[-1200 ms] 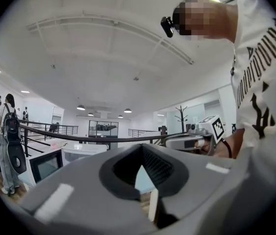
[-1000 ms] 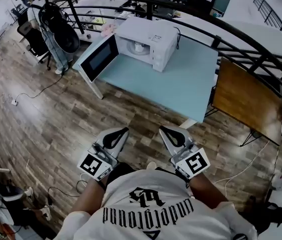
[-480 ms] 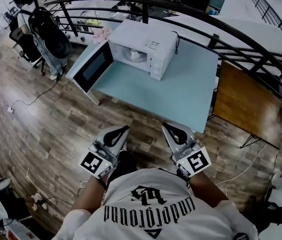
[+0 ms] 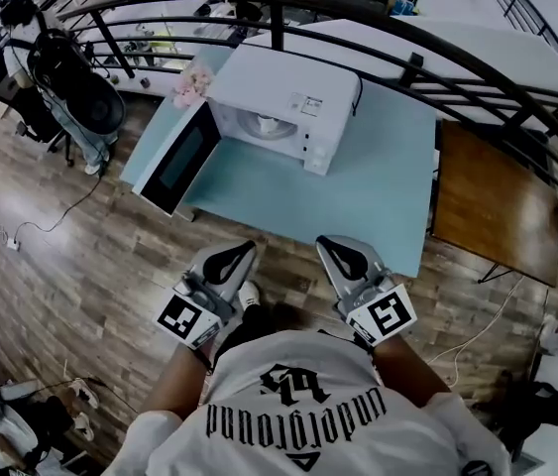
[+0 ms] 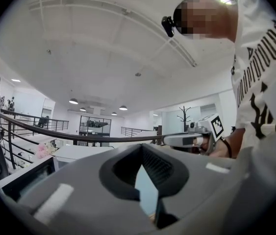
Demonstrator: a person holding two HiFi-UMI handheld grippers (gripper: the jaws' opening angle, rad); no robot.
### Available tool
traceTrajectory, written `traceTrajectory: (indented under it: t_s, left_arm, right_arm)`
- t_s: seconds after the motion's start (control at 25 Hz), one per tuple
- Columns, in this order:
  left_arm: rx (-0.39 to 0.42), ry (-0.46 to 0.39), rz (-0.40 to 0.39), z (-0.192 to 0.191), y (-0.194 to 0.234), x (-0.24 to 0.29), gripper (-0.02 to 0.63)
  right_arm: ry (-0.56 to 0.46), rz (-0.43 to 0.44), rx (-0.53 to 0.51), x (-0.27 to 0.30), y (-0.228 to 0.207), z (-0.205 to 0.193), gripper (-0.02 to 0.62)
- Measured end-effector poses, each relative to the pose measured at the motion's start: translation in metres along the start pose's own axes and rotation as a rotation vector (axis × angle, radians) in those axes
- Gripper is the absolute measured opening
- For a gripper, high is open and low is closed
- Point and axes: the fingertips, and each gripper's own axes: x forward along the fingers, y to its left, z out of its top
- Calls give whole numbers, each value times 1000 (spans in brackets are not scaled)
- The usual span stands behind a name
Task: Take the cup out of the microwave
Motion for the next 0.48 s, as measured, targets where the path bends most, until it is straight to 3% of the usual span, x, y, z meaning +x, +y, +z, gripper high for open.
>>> traceTrajectory:
  t_s: [0.48]
  left_arm:
    - [-28, -3, -110, -2, 140, -3, 51]
  right_arm:
    - [18, -109, -1, 148, -23, 3, 3]
